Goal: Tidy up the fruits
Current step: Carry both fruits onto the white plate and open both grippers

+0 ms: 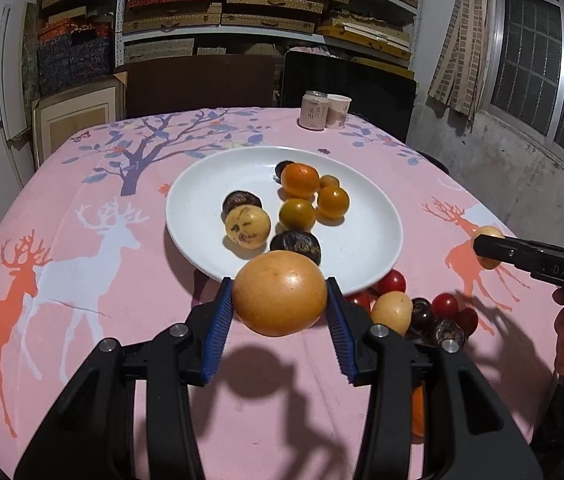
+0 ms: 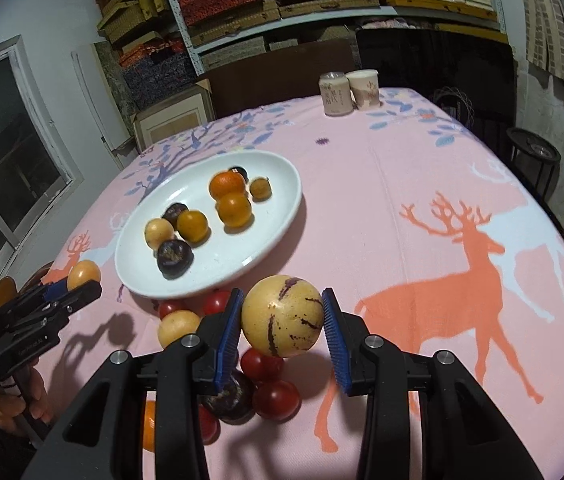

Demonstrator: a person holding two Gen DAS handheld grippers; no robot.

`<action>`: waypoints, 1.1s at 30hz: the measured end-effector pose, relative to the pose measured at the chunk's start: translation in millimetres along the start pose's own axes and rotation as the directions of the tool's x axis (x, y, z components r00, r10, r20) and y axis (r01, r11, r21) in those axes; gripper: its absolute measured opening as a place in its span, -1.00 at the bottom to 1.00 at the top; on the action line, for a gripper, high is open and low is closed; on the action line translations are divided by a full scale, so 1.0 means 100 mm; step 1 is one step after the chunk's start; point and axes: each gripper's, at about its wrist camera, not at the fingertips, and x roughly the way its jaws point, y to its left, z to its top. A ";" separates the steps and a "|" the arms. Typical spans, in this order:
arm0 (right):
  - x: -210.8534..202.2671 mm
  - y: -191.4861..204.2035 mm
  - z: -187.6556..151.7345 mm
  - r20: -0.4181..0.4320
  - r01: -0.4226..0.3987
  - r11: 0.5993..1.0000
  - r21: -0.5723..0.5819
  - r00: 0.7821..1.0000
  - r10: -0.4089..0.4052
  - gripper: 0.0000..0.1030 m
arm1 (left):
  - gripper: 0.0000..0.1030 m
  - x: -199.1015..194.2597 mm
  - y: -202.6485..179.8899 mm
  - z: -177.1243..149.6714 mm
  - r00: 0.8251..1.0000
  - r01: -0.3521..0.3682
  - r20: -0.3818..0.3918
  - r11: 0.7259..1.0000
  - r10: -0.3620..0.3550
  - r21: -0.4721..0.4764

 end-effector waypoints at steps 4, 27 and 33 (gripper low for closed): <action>-0.04 0.08 0.28 0.028 -0.013 0.999 -0.031 1.000 0.014 -0.23 | -0.14 -0.01 0.11 0.30 1.000 -0.014 0.020 1.000 0.014 0.002; 1.42 0.28 1.02 -0.097 -0.004 0.998 -0.068 0.995 -0.003 -0.21 | -0.04 1.59 0.60 1.13 0.986 -0.107 -0.130 0.993 0.101 -0.041; 1.25 0.30 1.01 -0.021 -0.044 0.997 -0.061 0.999 0.042 0.25 | 0.63 1.31 0.65 1.07 0.992 -0.116 -0.057 0.989 0.111 -0.088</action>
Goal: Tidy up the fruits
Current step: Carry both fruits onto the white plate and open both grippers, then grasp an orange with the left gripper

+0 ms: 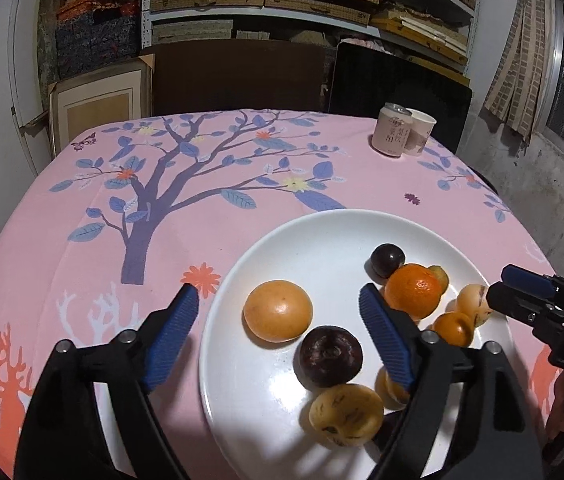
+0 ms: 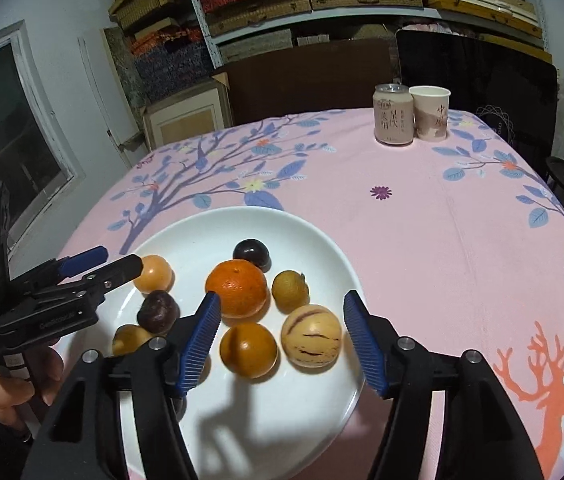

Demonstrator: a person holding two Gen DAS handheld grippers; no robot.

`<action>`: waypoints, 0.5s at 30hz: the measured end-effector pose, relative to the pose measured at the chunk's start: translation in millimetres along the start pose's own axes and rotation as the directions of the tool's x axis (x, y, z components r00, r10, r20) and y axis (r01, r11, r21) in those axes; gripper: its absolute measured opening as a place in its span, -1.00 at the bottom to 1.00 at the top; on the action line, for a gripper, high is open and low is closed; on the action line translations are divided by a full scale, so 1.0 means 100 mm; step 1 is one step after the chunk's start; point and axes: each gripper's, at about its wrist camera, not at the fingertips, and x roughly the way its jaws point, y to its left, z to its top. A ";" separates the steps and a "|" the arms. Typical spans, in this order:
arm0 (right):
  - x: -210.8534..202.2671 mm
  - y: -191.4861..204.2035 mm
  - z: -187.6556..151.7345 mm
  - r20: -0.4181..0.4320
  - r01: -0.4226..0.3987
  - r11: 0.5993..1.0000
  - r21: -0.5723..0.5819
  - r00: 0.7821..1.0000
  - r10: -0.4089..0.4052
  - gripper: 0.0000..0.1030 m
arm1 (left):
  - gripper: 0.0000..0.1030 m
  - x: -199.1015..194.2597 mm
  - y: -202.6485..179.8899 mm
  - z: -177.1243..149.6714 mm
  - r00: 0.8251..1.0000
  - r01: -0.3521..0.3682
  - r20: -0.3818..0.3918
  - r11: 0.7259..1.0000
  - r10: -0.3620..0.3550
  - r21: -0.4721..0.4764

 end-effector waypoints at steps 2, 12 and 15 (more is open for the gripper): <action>-0.12 -0.02 -0.04 0.011 -0.001 1.000 0.014 1.000 0.001 0.25 | 0.63 -0.17 0.02 -0.06 1.000 0.013 0.008 1.000 -0.013 -0.020; -0.74 -0.10 -0.76 0.017 0.010 0.999 0.038 1.000 -0.010 0.25 | 0.64 -0.97 -0.29 -0.95 0.996 0.092 -0.005 0.991 -0.092 0.095; -0.88 -0.08 -0.97 0.004 0.001 0.999 0.052 1.000 -0.001 0.25 | 0.64 -1.09 -0.43 -1.23 0.991 0.130 -0.051 0.984 -0.125 0.125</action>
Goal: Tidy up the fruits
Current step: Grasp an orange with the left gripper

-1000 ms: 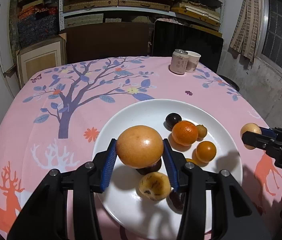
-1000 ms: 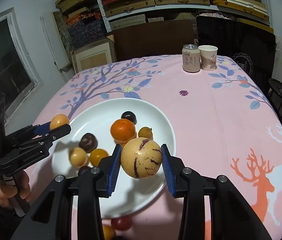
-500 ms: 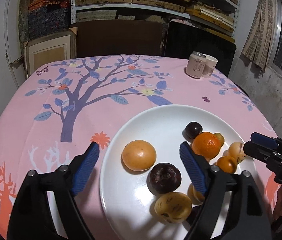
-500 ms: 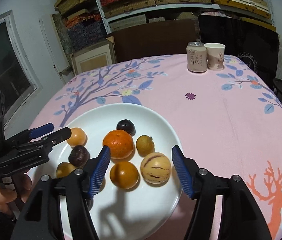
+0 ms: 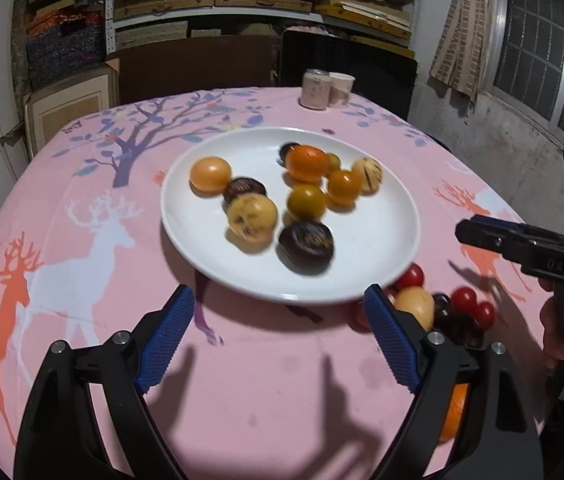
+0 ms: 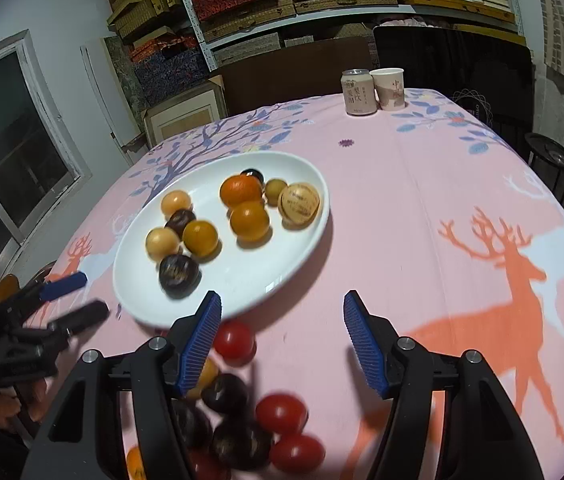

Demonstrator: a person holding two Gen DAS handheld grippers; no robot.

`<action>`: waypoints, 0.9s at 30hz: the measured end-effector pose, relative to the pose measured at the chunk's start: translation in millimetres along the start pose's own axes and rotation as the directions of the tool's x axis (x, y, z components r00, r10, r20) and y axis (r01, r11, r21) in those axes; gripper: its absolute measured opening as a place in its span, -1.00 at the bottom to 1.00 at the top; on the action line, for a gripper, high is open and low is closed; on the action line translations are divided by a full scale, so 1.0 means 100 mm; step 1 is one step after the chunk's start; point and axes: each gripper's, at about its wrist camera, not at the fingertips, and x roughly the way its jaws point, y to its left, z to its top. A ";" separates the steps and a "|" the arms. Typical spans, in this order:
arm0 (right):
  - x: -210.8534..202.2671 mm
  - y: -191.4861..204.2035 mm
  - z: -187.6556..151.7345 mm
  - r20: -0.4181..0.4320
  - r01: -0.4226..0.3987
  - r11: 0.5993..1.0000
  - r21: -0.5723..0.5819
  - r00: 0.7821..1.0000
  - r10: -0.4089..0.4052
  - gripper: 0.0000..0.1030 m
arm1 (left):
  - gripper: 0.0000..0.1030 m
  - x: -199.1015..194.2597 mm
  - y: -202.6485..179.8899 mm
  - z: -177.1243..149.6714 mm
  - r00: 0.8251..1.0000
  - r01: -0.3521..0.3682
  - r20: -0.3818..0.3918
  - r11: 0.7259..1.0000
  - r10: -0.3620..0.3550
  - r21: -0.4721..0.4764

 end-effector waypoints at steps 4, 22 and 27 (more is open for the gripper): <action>-0.18 -0.01 -0.21 0.001 0.002 1.000 0.009 1.000 -0.002 0.25 | 0.64 -0.24 -0.32 -0.33 0.997 0.076 -0.020 0.995 -0.075 0.064; -0.57 -0.19 -0.62 0.025 0.066 0.995 0.068 0.997 -0.068 0.25 | -0.12 -0.06 -1.10 -0.83 0.983 0.154 -0.138 0.959 -0.123 0.238; -0.54 -0.26 -0.69 0.008 0.073 0.994 0.084 0.997 -0.074 0.24 | -0.12 -0.09 -0.95 -0.82 0.975 0.204 -0.122 0.966 -0.187 0.156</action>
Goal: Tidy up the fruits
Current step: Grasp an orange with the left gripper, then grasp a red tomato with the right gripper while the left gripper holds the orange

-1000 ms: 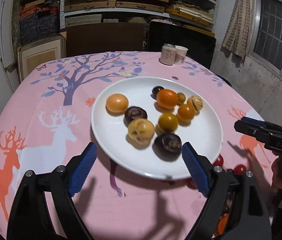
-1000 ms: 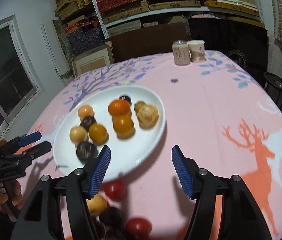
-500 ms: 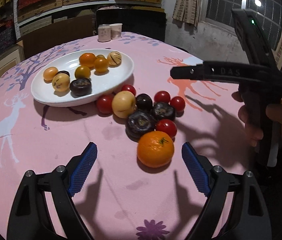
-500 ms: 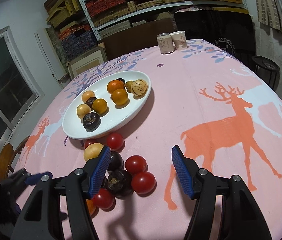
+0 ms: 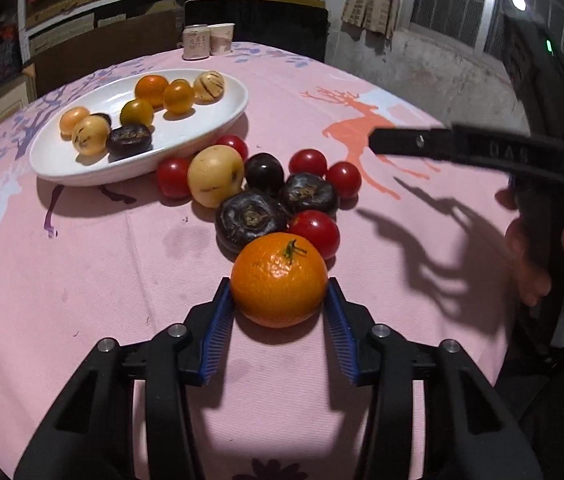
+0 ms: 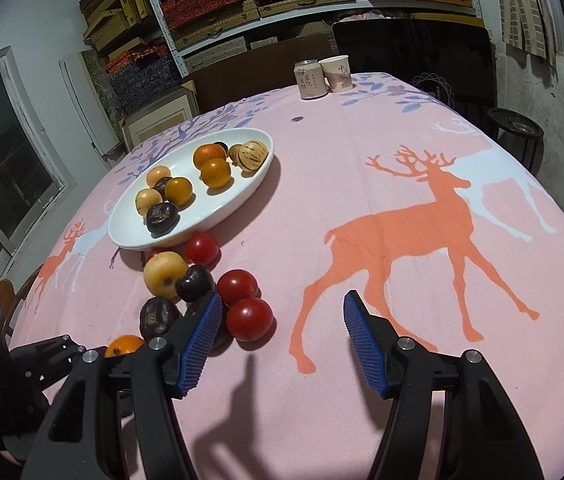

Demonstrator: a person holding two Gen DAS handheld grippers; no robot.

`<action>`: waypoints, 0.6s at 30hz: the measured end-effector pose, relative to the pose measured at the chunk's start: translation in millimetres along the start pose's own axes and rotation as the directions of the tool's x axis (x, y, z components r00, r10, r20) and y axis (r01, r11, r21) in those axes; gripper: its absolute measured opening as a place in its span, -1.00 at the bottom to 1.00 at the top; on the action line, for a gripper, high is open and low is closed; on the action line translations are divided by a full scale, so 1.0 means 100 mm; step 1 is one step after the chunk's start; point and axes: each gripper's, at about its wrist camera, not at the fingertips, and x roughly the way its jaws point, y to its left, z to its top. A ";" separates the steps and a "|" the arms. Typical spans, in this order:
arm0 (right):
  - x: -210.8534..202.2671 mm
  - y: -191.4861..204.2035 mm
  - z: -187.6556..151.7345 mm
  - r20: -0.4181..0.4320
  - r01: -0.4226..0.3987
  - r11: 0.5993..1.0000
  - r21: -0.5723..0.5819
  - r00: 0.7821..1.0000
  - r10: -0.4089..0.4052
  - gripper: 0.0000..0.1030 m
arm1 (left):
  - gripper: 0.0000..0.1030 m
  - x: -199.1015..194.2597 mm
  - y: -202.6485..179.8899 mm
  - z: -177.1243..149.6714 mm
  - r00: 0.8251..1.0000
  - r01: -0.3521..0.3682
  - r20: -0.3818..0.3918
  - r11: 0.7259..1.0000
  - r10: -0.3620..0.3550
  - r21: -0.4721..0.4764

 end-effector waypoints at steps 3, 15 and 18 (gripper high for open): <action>0.01 0.04 -0.02 -0.006 0.000 1.000 -0.020 1.000 0.000 0.21 | -0.12 -0.07 0.06 0.00 0.999 -0.031 0.039 0.999 0.033 -0.044; 0.19 0.28 -0.14 -0.062 0.016 0.985 -0.174 0.998 -0.027 -0.06 | -0.12 -0.10 0.25 -0.02 0.990 -0.139 0.021 0.984 0.142 -0.115; 0.24 0.32 -0.14 -0.067 0.042 0.976 -0.212 0.996 -0.058 -0.06 | -0.12 -0.06 0.29 -0.01 0.991 -0.134 0.000 0.982 0.135 -0.133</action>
